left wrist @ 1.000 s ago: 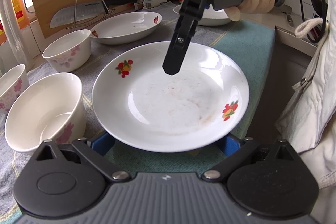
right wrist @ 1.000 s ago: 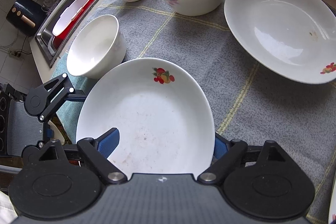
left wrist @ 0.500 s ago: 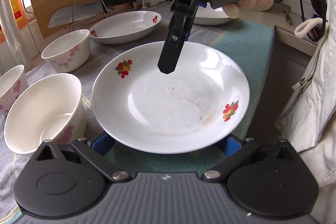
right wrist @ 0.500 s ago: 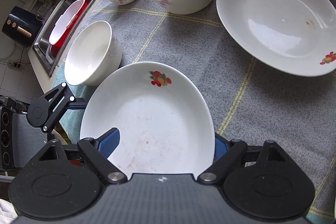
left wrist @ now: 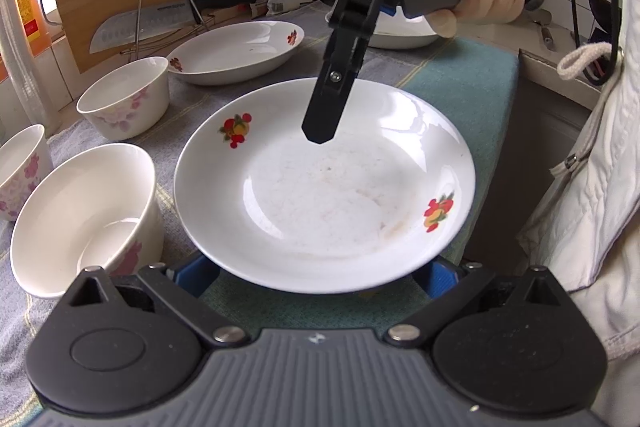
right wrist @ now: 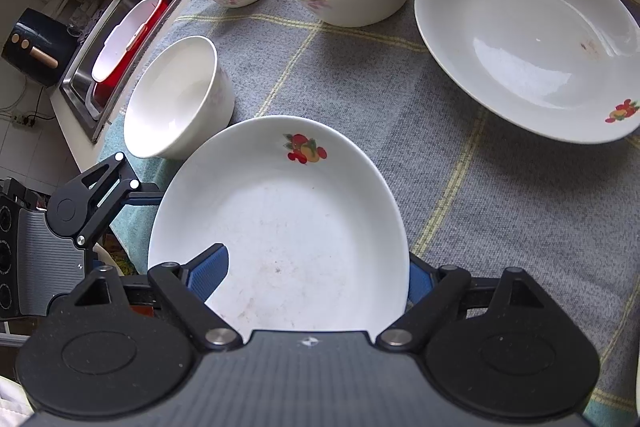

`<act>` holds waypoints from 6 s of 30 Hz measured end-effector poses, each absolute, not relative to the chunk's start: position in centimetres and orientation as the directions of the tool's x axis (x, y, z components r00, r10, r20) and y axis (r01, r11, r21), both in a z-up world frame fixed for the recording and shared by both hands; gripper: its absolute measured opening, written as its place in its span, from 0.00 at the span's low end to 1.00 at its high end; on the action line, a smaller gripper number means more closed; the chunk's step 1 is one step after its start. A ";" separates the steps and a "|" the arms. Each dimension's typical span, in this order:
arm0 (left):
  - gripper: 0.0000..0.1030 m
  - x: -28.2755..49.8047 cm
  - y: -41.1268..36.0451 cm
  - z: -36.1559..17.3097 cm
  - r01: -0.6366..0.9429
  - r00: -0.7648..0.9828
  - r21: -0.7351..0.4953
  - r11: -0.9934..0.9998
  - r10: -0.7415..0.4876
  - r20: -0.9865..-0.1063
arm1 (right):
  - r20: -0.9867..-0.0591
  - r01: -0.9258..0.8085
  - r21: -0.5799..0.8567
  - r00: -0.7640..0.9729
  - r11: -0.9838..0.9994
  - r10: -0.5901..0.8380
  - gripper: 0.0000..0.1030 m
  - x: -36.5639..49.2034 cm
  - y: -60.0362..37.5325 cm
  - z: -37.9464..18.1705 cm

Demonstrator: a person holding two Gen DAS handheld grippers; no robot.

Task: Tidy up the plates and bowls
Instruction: 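Lift the fruit-decal plate with the right tool toward the stained plate, then lower the fruit-decal plate onto the stained plate with the right tool, then settle the fruit-decal plate flat on the stained plate with the right tool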

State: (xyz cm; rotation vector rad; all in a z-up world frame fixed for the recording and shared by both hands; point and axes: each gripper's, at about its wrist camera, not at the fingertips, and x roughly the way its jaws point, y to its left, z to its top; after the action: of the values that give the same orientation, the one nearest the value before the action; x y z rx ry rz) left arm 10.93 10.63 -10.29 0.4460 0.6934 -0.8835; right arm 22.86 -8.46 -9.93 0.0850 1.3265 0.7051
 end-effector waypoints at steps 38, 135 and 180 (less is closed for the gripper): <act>0.97 15.0 0.5 -6.6 0.897 0.373 0.107 0.428 -0.605 -0.704 | -0.838 -0.360 0.401 0.228 0.842 0.496 0.90 22.6 -21.0 -6.8; 0.96 23.2 -17.4 -8.1 0.957 0.195 0.030 0.290 -0.560 -0.805 | -0.823 -0.149 0.456 0.306 0.878 0.479 0.90 25.8 -40.5 -11.9; 0.97 20.1 -15.2 -6.1 0.956 0.239 0.069 0.284 -0.624 -0.744 | -0.868 -0.142 0.301 0.369 0.943 0.333 0.91 23.2 -39.8 -10.5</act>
State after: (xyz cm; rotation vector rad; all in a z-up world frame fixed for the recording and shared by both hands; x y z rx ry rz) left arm 20.12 -15.20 -6.07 0.5909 0.6769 -1.1718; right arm 23.20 -39.79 -10.54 0.1870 1.1548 0.3066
